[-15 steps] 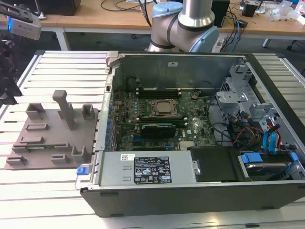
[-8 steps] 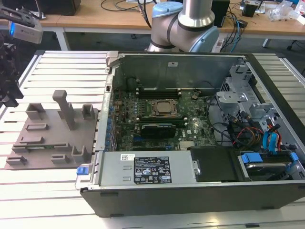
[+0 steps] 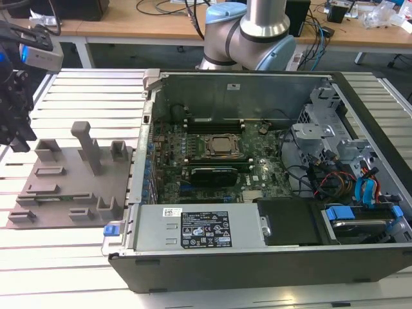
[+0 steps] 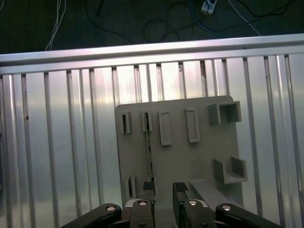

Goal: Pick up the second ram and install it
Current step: 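Pick up the second ram and move it above second insertion slot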

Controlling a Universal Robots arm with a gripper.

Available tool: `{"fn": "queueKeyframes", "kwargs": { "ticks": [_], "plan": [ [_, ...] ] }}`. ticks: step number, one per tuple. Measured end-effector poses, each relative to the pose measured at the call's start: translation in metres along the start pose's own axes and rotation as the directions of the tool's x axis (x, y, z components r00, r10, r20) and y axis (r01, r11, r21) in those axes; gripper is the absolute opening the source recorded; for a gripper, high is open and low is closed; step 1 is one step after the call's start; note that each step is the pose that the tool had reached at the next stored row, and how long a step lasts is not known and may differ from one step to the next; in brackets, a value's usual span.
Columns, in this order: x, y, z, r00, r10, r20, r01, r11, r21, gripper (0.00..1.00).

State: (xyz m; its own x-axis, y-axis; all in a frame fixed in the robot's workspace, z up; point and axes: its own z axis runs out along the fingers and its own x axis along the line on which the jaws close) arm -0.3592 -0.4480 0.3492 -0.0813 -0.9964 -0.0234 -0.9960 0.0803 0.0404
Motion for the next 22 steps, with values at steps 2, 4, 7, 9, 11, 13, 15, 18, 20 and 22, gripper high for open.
{"fn": "queueKeyframes", "kwargs": {
  "ticks": [2,4,7,9,11,13,15,18,20,22],
  "plan": [
    [0.0001,-0.0001,0.003,1.0,0.0,0.0001,0.0,1.0,0.0,0.3],
    [0.0001,-0.0002,0.0057,1.0,0.0,0.0001,0.0,1.0,0.0001,0.3],
    [0.0002,-0.0004,0.01,1.0,0.0,0.0001,0.0,1.0,0.0,0.3],
    [0.0003,-0.0005,0.0127,1.0,0.0,0.0,0.0,1.0,0.0,0.3],
    [0.0004,-0.0006,0.0155,1.0,0.0,0.0,0.0,1.0,0.0,0.3],
    [0.0005,-0.0008,0.0195,1.0,0.0,0.0,0.0,1.0,0.0,0.3],
    [0.0005,-0.001,0.0233,1.0,0.0,0.0,0.0,1.0,0.0,0.3],
    [0.0007,-0.0011,0.0284,1.0,0.0,0.0001,0.0,1.0,0.0001,0.3],
    [0.0007,-0.0013,0.031,1.0,0.0,0.0001,0.0,1.0,0.0001,0.3],
    [0.0008,-0.0014,0.0348,1.0,0.0,0.0,0.0,1.0,-0.0001,0.3]
  ]
}}
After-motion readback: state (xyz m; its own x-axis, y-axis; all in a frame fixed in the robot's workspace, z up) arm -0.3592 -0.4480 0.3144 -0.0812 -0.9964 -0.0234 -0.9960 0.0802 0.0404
